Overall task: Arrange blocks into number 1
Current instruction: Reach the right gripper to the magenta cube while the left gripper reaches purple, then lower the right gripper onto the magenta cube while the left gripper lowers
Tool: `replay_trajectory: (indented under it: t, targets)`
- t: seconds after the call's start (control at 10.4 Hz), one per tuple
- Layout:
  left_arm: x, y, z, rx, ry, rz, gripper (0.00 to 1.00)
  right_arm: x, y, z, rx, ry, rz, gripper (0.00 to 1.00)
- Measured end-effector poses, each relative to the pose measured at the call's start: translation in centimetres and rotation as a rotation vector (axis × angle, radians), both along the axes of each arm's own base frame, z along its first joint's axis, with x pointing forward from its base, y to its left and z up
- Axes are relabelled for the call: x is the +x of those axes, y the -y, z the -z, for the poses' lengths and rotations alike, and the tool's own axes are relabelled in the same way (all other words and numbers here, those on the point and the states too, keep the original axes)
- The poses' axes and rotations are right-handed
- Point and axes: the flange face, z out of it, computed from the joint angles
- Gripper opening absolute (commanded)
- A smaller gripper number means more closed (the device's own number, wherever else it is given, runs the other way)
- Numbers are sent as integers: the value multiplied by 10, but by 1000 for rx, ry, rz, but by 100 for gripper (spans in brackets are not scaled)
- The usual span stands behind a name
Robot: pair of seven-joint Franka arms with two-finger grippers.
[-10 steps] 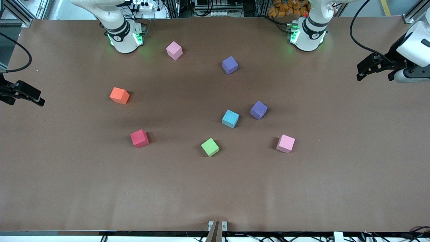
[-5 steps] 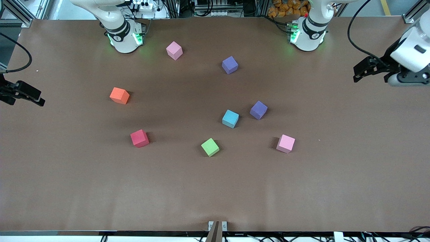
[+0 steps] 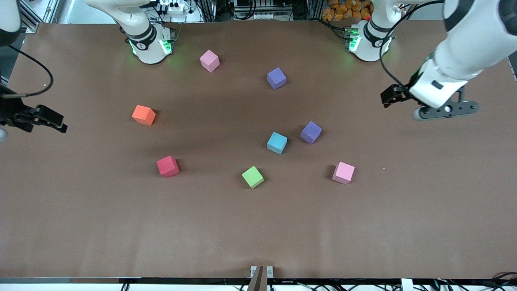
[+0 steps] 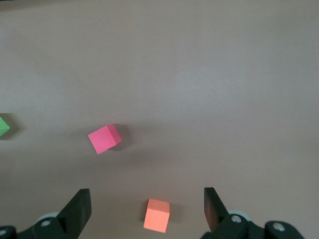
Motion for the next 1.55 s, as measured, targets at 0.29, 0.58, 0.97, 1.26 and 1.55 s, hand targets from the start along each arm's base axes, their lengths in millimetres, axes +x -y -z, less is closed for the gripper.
replay_trajectory:
  t: [0.29, 0.58, 0.97, 1.26, 1.55]
  targets:
    - [-32, 98, 54, -20, -39, -118, 100, 11, -13, 21, -3, 18, -18, 100]
    - [-98, 182, 128, -54, -90, -141, 100, 17, -25, 60, 0, 17, -34, 100]
    - [-161, 221, 203, -126, -122, -167, 100, 16, -47, 155, 16, 34, -33, 100]
    - [-204, 252, 231, -112, -145, -148, 100, 25, -58, 206, 6, 23, -49, 100]
    - [-220, 257, 259, -76, -202, -158, 100, 30, -115, 271, -10, -13, -136, 100]
